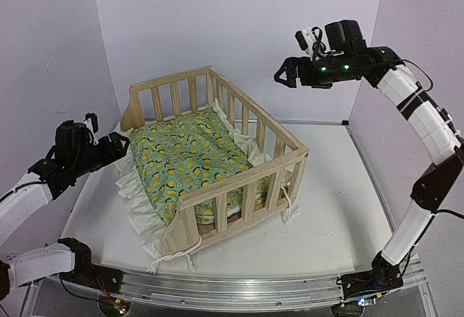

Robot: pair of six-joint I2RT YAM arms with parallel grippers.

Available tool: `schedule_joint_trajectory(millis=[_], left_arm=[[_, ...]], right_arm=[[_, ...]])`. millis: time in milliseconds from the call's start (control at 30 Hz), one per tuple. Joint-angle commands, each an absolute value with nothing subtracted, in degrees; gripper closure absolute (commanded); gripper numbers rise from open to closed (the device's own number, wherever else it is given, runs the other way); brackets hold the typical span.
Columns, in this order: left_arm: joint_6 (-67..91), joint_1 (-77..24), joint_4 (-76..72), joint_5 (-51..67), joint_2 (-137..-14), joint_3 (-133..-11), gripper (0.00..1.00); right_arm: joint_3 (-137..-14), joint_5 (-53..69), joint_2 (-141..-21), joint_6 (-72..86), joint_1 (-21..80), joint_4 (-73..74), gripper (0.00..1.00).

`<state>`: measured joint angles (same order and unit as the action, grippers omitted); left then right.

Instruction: Set up the pet bed

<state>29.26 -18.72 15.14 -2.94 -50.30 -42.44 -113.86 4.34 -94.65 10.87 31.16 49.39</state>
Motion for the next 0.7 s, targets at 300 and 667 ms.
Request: schedule_joint_trajectory(millis=[300,667], left_arm=[[56.88,-8.52,-14.06,4.07,-40.62,-13.83,0.44],[52.48,-8.53,-20.88,10.17,-59.65,-17.28,0.71]], right_arm=[[-125.24,22.39,-107.73,12.21,33.48,50.87,0.15],[-115.06,21.60,-105.55,15.29,33.49,46.15,0.39]])
